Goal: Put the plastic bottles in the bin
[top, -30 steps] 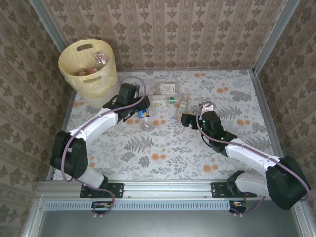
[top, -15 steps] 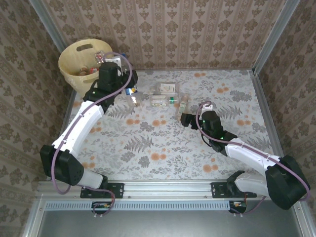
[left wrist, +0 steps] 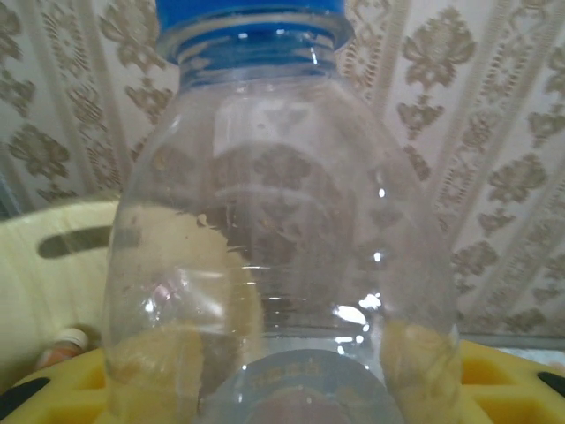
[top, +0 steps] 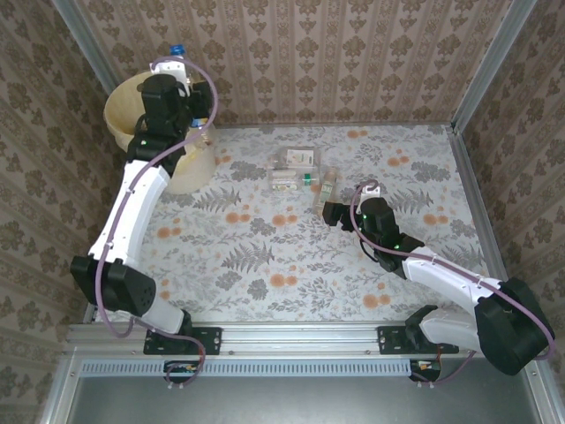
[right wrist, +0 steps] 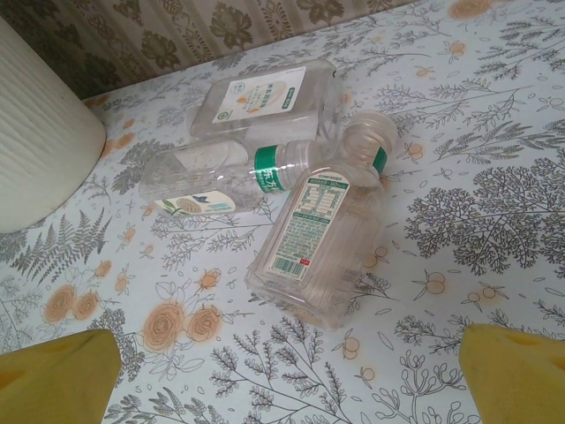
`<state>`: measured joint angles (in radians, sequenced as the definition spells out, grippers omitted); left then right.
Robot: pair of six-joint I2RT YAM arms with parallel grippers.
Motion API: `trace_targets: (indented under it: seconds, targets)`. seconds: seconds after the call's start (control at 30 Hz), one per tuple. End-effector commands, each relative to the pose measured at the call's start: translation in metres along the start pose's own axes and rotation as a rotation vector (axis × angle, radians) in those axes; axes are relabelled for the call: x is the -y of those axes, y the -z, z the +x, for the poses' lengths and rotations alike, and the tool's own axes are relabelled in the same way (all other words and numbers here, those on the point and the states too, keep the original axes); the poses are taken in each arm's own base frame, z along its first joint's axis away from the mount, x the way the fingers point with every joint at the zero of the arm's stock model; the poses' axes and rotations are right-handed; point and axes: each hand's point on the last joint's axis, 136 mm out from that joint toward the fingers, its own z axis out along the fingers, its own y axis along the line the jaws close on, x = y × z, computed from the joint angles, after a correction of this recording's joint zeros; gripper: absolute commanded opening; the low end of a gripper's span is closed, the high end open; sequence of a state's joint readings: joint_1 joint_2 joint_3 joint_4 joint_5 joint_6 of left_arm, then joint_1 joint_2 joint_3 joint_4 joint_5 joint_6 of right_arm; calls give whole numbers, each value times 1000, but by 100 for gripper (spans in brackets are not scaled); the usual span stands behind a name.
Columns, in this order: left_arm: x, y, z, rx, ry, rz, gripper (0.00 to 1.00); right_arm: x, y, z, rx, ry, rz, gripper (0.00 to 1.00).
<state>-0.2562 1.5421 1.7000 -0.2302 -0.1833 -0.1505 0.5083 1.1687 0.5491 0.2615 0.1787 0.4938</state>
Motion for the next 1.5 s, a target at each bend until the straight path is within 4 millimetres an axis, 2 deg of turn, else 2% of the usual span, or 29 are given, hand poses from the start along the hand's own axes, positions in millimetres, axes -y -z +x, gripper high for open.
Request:
trace_targets:
  seconds: [0.0,0.17,0.33,0.47,0.6,0.77,0.83,0.9,1.0,1.07,1.3,1.47]
  targets:
    - [-25,-5,-34,100,-63,-91,53,-5,6,-18,40,8,-11,100]
    - [-67,-21,-49,142,-69,-194,53,-5,7,-19,43,10,-10,100]
    - [-107,-47,-59,161,-81,-273,54,-4,10,-19,47,7,-5,100]
    - [-125,-65,-68,155,-18,-227,54,1,16,-20,59,8,13,100]
    - [-124,-84,-58,133,6,-163,54,6,18,-19,65,5,31,100]
    - [-115,-113,-18,52,32,-86,55,6,18,-19,63,5,31,100]
    - [-106,-120,-6,21,56,-28,58,6,18,-19,61,6,31,100]
    - [-94,-123,4,-5,71,35,68,6,19,-18,57,11,33,100]
    - [-93,-120,11,-28,72,23,87,8,19,-17,57,17,38,100]
    - [-97,-115,11,-29,83,4,93,8,19,-16,55,19,38,100]
    - [-95,-97,9,-48,115,-4,100,7,16,-15,51,16,36,100]
    - [-105,-92,16,-87,139,-63,100,8,16,-13,43,11,40,100]
